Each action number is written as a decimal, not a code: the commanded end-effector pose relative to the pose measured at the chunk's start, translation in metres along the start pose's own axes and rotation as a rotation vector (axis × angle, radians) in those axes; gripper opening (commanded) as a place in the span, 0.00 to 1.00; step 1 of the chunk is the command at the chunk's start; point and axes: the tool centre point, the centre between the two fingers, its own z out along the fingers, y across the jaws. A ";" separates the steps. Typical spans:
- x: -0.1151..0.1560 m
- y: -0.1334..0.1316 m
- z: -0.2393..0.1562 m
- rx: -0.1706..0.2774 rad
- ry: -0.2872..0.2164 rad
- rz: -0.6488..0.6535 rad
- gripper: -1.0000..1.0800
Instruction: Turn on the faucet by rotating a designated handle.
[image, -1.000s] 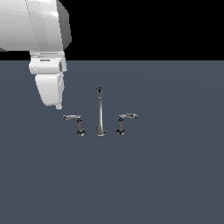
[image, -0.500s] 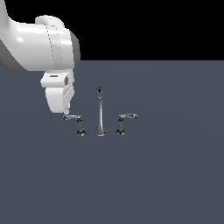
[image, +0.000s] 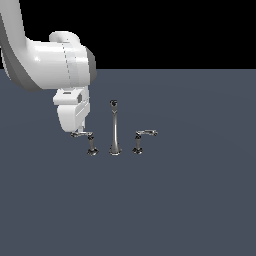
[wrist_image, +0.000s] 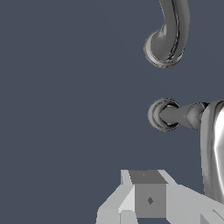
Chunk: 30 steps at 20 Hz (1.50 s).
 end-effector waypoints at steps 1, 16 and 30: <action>0.000 -0.001 0.001 0.001 0.000 0.005 0.00; -0.010 0.021 -0.002 0.001 -0.002 -0.005 0.00; -0.012 0.054 -0.002 0.006 -0.005 -0.003 0.00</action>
